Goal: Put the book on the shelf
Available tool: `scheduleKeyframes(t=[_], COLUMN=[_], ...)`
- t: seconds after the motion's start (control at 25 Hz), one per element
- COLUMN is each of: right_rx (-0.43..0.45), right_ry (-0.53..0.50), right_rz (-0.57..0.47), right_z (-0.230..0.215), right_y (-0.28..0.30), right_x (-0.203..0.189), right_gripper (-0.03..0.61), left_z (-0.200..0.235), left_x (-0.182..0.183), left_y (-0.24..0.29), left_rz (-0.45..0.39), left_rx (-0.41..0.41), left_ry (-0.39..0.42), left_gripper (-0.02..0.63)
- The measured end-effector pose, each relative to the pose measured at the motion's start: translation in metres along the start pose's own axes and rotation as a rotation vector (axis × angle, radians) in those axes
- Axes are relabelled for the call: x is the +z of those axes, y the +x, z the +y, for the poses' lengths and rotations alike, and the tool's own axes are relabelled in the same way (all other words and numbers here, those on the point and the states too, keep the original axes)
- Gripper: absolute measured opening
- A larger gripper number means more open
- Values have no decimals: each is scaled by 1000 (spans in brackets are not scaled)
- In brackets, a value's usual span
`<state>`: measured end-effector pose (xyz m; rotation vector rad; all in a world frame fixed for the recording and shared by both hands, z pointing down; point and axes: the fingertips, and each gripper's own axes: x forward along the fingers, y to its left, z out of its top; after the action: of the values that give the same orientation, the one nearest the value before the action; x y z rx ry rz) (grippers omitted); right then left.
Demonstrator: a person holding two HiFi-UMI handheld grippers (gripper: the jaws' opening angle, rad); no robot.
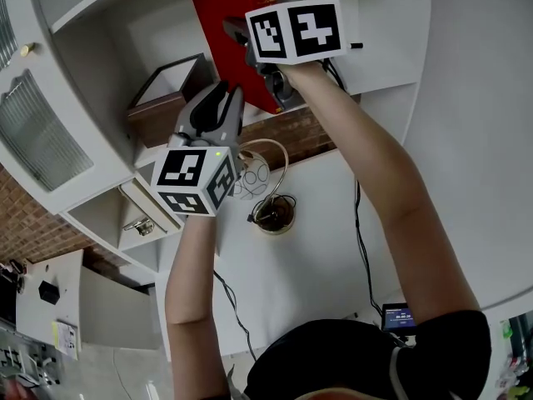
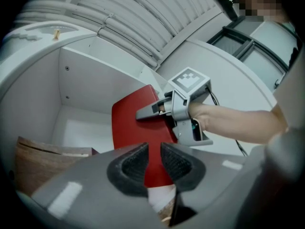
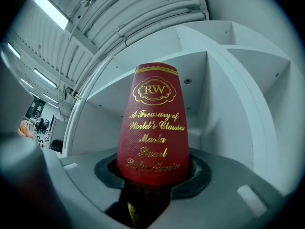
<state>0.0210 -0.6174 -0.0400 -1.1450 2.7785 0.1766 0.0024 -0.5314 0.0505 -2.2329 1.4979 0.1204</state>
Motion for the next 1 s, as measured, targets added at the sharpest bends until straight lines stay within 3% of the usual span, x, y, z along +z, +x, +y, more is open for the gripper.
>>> scheduleKeyframes(t=[0.44, 0.72, 1.0], right_rx=[-50, -100, -96], right_ry=[-7, -67, -66], right_rz=[-16, -54, -65], right_z=[-3, 0, -1], right_y=[8, -1, -18], right_x=[-2, -4, -14], right_gripper=[230, 264, 298], left_z=[3, 3, -4], left_x=[8, 12, 2], left_y=[0, -4, -7], left_rz=[-22, -31, -11], left_rx=[0, -7, -10], left_ry=[3, -13, -24], left_gripper=[75, 75, 80])
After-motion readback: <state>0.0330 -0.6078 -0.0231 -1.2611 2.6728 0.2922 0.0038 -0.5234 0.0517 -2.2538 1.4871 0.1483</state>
